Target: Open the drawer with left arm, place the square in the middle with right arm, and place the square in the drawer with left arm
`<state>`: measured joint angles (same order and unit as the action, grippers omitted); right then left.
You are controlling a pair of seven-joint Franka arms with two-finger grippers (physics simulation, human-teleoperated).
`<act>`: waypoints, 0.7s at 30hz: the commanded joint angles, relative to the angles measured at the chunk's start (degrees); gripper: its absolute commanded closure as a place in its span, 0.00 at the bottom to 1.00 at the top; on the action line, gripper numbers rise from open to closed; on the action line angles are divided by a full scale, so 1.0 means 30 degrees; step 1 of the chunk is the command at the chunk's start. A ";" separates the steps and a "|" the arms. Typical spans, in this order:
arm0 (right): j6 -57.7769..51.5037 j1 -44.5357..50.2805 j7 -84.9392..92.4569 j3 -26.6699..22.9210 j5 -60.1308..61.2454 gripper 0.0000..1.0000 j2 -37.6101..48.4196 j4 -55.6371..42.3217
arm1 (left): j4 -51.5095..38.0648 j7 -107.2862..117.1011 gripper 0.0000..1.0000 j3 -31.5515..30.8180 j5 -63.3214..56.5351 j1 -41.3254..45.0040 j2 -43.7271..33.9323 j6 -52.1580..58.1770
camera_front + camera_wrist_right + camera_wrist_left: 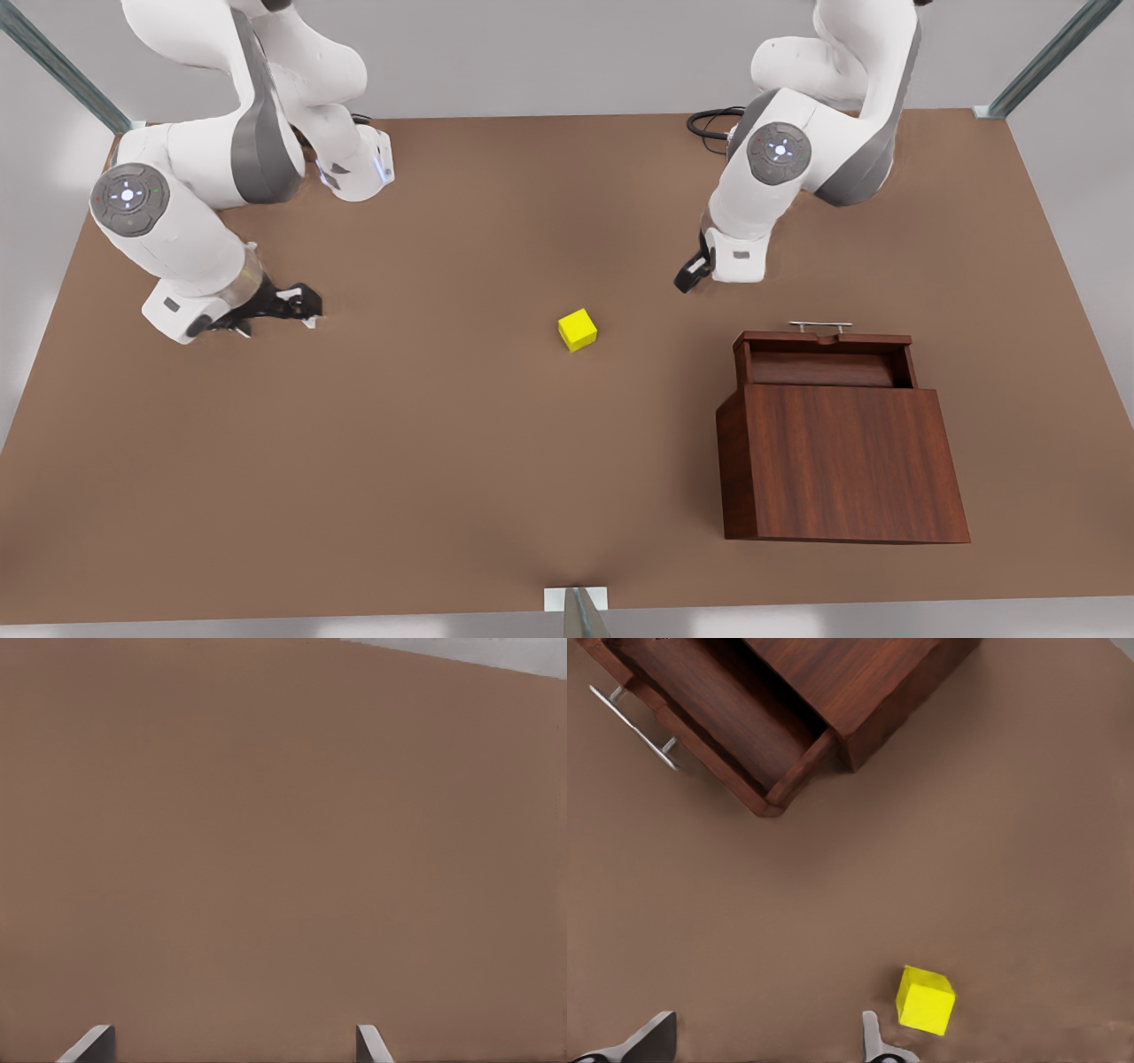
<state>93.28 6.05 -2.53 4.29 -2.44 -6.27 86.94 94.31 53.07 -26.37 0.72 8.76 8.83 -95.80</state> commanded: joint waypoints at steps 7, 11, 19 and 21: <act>0.1368 0.0092 0.0285 -0.0845 -0.0359 0.00 -0.0369 0.0847 | -0.1878 -1.0625 0.00 -0.1024 -0.4752 0.2731 0.7455 -0.7267; 0.1807 0.0238 0.0256 -0.0845 -0.0388 0.00 -0.0928 0.0346 | 0.0351 -1.5491 0.00 -0.0965 -0.5046 0.3084 0.7722 -1.0459; 0.1807 0.0297 0.0168 -0.0728 -0.0593 0.00 -0.0928 0.0346 | 0.0614 -1.8509 0.00 -0.0965 -0.4958 0.3847 0.8747 -1.0576; 0.1807 0.0268 0.0110 -0.0699 -0.0564 0.00 -0.0957 0.0346 | 0.0672 -1.9035 0.00 -0.0965 -0.5017 0.4052 0.9099 -1.0576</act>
<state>98.70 6.86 -2.19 2.20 -4.13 -9.14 87.98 96.33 -4.27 -29.27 -14.07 20.92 36.21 -127.61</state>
